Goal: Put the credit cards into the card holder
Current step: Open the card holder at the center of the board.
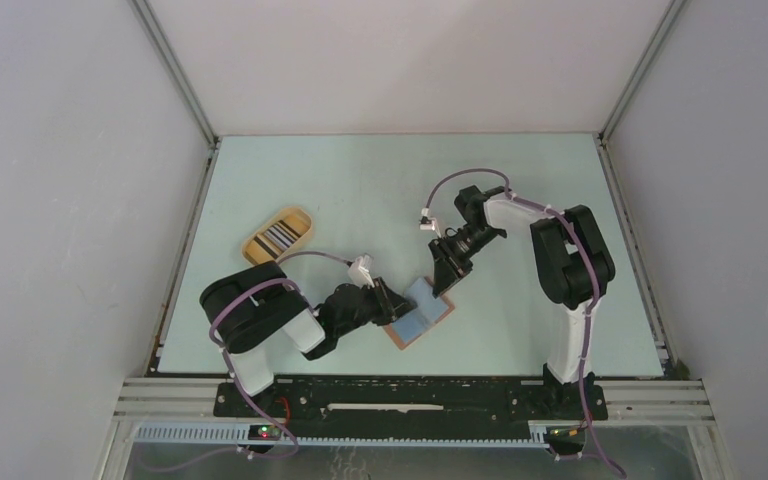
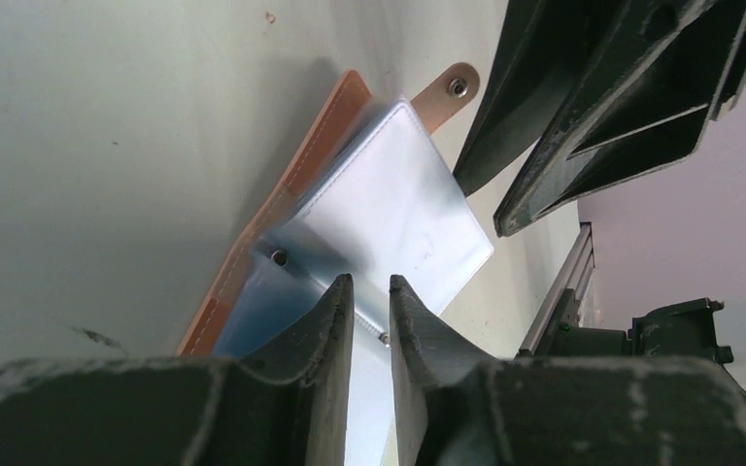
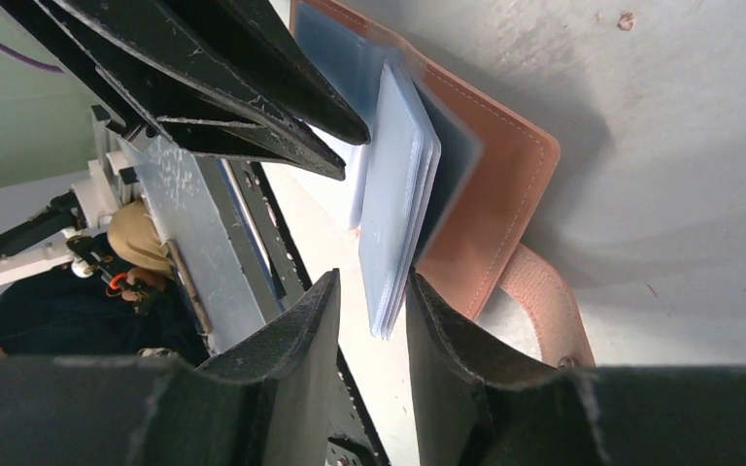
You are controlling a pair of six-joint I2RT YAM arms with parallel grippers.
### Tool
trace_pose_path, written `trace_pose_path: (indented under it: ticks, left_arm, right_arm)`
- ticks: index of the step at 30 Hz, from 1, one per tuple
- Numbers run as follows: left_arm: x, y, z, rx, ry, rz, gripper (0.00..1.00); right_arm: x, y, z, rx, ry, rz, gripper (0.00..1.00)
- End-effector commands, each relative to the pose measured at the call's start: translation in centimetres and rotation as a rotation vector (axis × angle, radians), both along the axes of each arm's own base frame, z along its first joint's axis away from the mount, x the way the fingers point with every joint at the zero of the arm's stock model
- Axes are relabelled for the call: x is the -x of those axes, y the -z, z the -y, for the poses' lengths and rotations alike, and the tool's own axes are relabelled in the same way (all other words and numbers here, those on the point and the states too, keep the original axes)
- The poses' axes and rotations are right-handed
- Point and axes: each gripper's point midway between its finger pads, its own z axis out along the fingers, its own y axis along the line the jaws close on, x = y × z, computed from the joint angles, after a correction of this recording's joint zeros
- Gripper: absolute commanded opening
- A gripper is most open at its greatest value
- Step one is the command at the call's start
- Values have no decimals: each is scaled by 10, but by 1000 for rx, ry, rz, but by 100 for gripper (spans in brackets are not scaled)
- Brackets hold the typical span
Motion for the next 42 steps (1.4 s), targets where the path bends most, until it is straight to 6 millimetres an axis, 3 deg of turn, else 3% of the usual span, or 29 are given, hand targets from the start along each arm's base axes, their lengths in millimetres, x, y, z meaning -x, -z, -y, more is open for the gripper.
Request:
trace_pose_path:
  ticks: [1, 8, 21, 31, 42]
  left_arm:
    - [-8, -15, 4, 46, -8, 54, 28]
    - [-7, -17, 2, 50, -11, 66, 47]
    - [-6, -26, -1, 76, -15, 96, 64]
    - [-6, -36, -9, 125, -48, 125, 70]
    - [-6, -42, -17, 144, -73, 138, 73]
  right_arm:
    - [-2, -11, -8, -57, 2, -27, 39]
    - [1, -16, -13, -96, 5, -78, 39]
    - [6, -19, -22, -149, 18, -155, 35]
    - [15, -33, -30, -212, -27, -172, 34]
    - [26, -29, -38, -210, -66, -208, 32]
